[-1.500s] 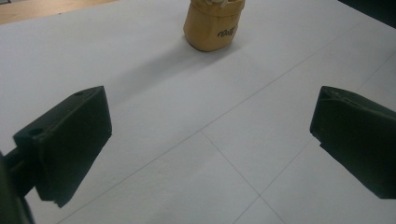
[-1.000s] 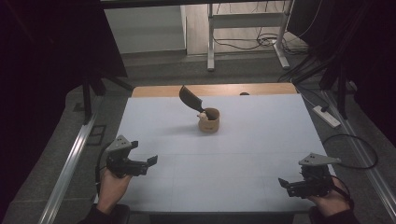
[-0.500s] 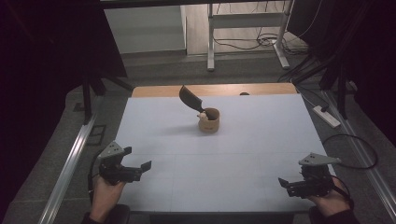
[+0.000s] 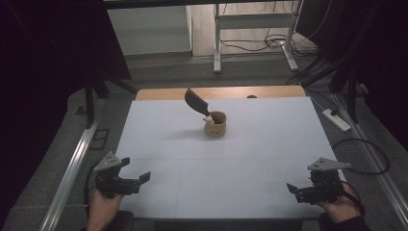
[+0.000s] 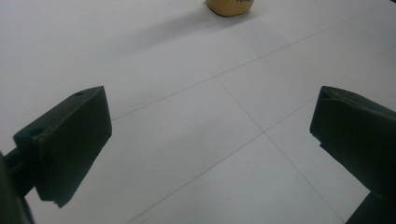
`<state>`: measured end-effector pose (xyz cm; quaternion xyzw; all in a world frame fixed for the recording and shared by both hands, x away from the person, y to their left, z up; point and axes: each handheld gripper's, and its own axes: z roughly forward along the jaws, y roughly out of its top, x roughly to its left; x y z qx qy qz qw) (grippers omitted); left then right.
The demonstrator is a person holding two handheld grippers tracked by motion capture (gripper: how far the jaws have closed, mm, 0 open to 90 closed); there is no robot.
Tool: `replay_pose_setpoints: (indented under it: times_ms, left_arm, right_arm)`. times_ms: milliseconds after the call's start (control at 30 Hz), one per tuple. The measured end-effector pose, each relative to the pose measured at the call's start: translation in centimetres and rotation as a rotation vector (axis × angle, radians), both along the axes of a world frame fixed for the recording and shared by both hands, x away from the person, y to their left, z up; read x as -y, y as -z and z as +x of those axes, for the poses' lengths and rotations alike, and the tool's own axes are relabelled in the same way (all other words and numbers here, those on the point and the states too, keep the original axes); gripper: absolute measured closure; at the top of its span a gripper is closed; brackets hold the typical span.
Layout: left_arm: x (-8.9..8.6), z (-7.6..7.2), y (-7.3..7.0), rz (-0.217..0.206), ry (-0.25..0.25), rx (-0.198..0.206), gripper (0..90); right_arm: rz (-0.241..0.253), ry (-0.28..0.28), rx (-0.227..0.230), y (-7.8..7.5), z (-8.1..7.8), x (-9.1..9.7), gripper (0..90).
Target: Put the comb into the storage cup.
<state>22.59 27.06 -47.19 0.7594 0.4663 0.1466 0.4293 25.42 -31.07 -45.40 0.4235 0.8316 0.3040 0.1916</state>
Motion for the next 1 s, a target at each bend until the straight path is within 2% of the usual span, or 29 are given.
replay_pose_setpoints:
  times_ms: [533,667,1000]
  left_arm:
    - [-0.4,-1.6,0.6,0.032,-0.027,-0.031,0.0]
    - [-0.4,-1.9,0.7,0.042,-0.035,-0.028,0.0]
    - [0.0,-2.3,0.6,0.104,-0.050,-0.041,0.0]
  right_arm:
    - [-0.002,0.003,0.000,0.0,0.0,0.0,0.0]
    - [-0.002,0.005,0.001,0.0,0.0,0.0,0.0]
    - [-0.003,0.006,0.000,0.0,0.0,0.0,0.0]
